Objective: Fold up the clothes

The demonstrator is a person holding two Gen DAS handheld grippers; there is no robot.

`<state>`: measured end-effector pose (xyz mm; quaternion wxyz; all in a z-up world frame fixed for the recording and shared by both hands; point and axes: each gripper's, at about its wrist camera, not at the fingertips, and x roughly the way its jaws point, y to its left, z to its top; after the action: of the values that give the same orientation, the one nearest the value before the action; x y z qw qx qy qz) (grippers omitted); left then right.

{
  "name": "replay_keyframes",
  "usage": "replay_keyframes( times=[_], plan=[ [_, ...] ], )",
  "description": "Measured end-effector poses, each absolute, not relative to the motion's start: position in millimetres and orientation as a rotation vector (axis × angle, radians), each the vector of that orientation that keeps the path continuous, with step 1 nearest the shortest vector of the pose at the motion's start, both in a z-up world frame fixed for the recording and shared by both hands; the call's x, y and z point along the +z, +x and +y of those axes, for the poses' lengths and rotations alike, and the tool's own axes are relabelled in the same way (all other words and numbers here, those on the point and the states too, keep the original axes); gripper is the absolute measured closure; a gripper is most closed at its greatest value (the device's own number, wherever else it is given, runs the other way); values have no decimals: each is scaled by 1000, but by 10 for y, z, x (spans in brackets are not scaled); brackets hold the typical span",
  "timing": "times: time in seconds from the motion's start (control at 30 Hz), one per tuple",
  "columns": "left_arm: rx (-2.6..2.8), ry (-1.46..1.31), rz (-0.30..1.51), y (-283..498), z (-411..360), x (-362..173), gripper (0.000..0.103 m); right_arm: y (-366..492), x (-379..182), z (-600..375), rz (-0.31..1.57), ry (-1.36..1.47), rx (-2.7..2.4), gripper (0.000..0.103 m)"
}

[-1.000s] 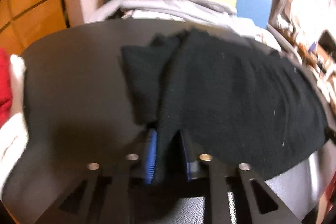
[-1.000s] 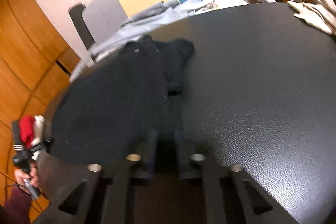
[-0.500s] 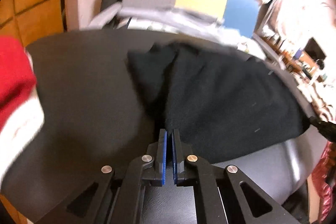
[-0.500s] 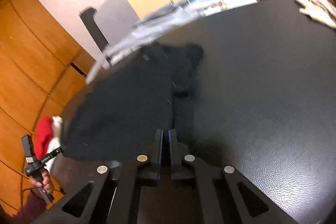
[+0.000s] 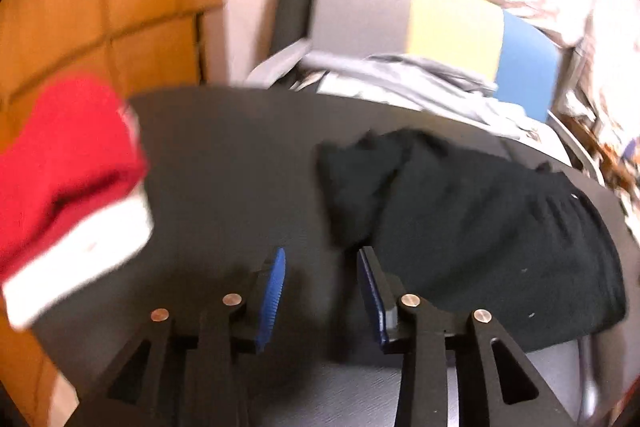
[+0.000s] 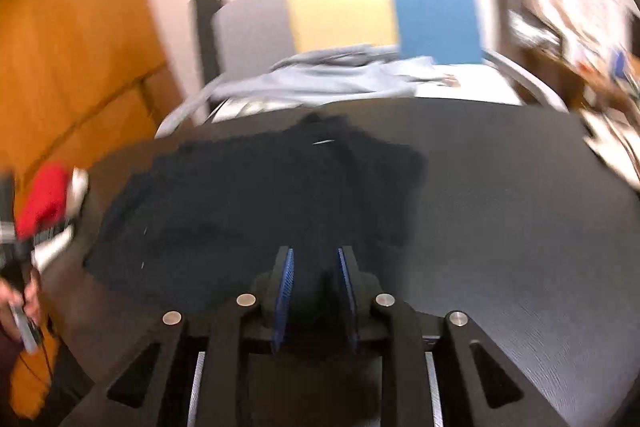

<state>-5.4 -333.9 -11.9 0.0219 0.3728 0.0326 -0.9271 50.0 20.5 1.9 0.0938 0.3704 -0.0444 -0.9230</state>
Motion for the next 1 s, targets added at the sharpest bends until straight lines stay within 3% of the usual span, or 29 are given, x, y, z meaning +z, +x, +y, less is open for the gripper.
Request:
replay_keyframes(
  times=[0.2, 0.27, 0.33, 0.43, 0.53, 0.77, 0.93, 1.0],
  plan=[
    [-2843, 1268, -267, -513, -2669, -492, 52, 89, -303, -195, 157, 1243, -2733, 81],
    [-2799, 1263, -246, -585, -2727, -576, 40, 99, -380, -66, 153, 1274, -2773, 79],
    [-2750, 1278, -166, -613, -2860, -581, 17, 191, -411, 134, 69, 1255, -2795, 79],
    [-2739, 1324, -55, -592, -3038, -649, 16, 397, -428, 354, 11, 1245, -2810, 79],
    [-2761, 1330, -95, -347, -3006, -662, 16, 647, -404, 450, 29, 1260, -2793, 79],
    [-2802, 1347, -147, 166, -2955, -415, 17, 792, -126, 754, -302, 1216, -2701, 77],
    [-2816, 1154, 15, -297, -3139, -28, 16, 298, 218, 789, -348, 1048, -2728, 72],
    [-2826, 1194, 43, -595, -3113, -35, 6, -40, 199, 687, -276, 1107, -2685, 72]
  ],
)
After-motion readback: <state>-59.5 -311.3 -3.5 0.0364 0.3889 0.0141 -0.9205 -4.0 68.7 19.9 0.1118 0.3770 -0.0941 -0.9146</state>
